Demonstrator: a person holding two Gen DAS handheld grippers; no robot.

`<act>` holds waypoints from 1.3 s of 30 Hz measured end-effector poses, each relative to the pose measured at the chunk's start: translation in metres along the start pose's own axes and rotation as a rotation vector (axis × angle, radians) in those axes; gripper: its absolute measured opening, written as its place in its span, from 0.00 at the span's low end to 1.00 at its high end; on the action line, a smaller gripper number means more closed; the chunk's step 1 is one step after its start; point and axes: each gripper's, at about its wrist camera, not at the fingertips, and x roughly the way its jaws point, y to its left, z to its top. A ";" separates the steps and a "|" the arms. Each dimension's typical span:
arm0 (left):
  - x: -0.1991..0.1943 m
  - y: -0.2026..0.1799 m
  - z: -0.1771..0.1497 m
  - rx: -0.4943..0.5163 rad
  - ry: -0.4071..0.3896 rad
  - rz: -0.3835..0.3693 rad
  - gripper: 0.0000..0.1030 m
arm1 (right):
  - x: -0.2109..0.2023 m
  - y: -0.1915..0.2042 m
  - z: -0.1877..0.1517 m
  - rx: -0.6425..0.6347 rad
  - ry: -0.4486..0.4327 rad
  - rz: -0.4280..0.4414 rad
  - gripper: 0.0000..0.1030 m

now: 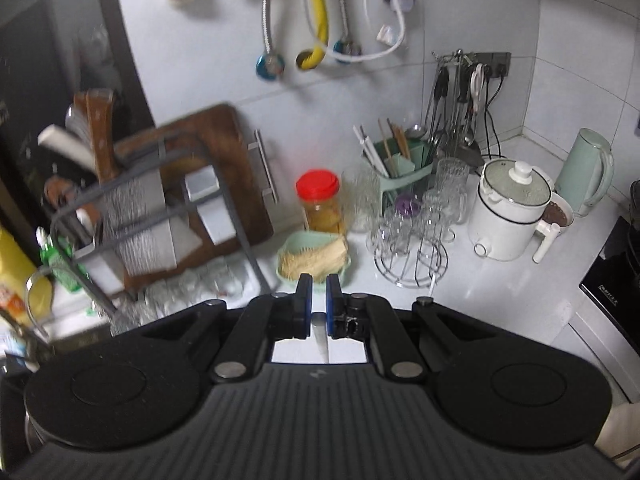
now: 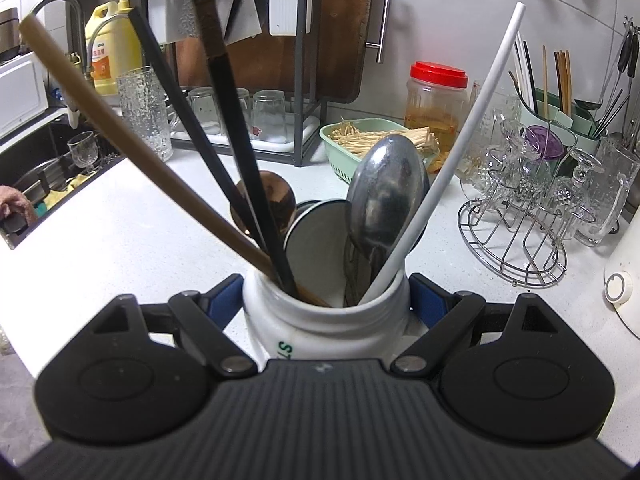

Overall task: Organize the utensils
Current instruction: 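Carry the white stick upright over the mug and lower it inside, then open the left tool and lift it away from the mug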

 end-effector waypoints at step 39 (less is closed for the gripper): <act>0.066 -0.055 0.024 0.053 -0.010 -0.189 0.08 | -0.001 0.001 -0.001 -0.002 -0.012 -0.001 0.87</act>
